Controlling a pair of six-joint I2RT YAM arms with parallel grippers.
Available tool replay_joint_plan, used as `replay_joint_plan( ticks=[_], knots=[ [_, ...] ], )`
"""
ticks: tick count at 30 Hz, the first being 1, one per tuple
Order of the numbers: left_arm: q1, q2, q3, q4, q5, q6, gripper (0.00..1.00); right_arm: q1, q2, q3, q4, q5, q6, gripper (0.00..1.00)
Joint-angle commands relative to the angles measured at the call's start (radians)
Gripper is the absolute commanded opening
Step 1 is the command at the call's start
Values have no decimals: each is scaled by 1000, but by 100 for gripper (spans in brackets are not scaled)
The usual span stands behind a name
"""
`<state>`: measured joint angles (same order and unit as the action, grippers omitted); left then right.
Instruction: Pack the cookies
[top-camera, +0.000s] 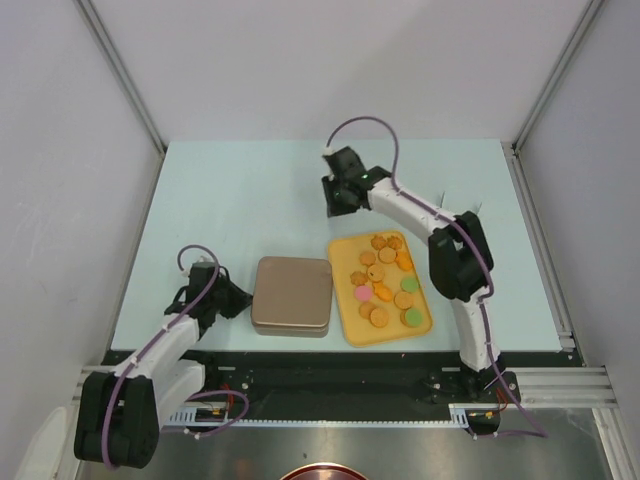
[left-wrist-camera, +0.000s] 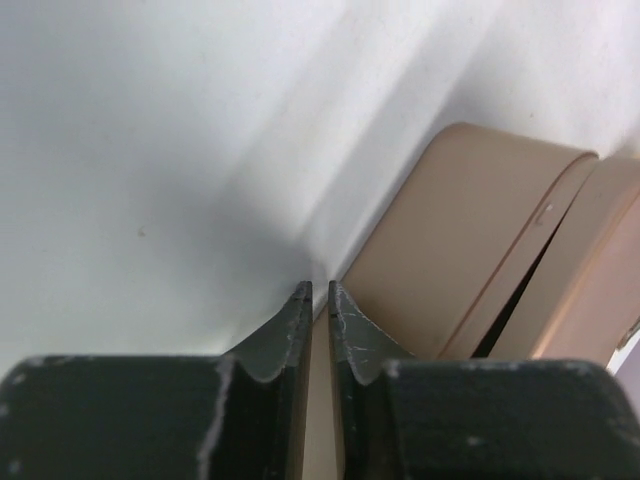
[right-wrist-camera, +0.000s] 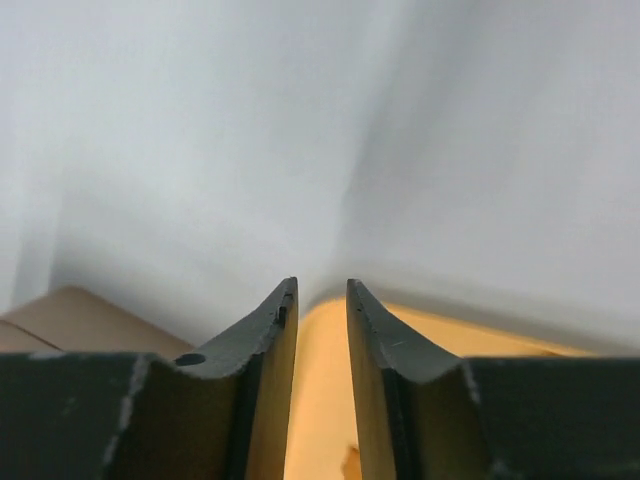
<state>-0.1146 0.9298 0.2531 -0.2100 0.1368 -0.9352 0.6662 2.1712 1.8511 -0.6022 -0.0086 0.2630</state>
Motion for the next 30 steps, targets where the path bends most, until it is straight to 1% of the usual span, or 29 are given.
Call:
replay_joint_plan(
  ticks=[1,2,4,5,6,7,8,9,10,12,13,14,15,17,18,20,21,23,24,25,27,28,30],
  knots=[
    [4,-17,64,-48,-72,-33,21,-114,-200,-13,7,148,73,34],
    [4,-16,83,-58,-80,-37,23,-122,-230,-44,22,162,76,39],
    [4,-8,101,-74,-109,-42,28,-128,-312,-96,61,222,70,46],
    [4,-6,118,-87,-120,-43,30,-126,-335,-154,73,234,70,63],
    [6,-6,126,-94,-129,-47,32,-128,-356,-186,106,213,103,84],
    [7,-6,133,-100,-135,-45,41,-155,-401,-229,125,159,132,99],
    [10,-8,150,-115,-135,-48,49,-177,-419,-316,152,83,169,100],
    [19,-11,159,-124,-167,-48,56,-198,-435,-367,223,-95,200,100],
    [24,-25,167,-135,-177,-47,69,-220,-448,-401,248,-152,266,100],
    [45,-42,199,-164,-200,-28,80,-226,-465,-465,283,-198,285,100],
    [53,-49,210,-172,-206,-16,90,-220,-479,-492,301,-191,312,100],
    [59,-68,234,-184,-213,25,93,-212,-517,-521,314,-177,327,100],
    [70,-75,250,-196,-221,45,100,-211,-533,-564,352,-215,329,100],
    [81,-83,293,-222,-217,117,100,-177,-560,-573,329,-220,283,100],
    [92,-83,302,-224,-204,140,100,-159,-568,-575,288,-190,262,100],
    [99,-86,314,-224,-172,192,100,-128,-597,-595,265,-160,236,100],
    [105,-86,310,-209,-102,211,100,-110,-608,-613,275,-192,239,100],
    [107,-88,295,-189,-48,239,100,-97,-631,-679,294,-214,263,100],
    [108,-88,284,-174,22,248,100,-79,-658,-703,312,-224,271,100],
    [108,-88,276,-158,50,256,100,-73,-674,-755,327,-229,278,100],
    [108,-91,244,-114,111,266,100,-65,-711,-803,378,-272,315,100],
    [107,-88,232,-92,182,268,100,-59,-720,-846,389,-289,326,100],
    [107,-82,212,-45,248,274,100,-51,-735,-883,416,-317,346,100]
  ],
)
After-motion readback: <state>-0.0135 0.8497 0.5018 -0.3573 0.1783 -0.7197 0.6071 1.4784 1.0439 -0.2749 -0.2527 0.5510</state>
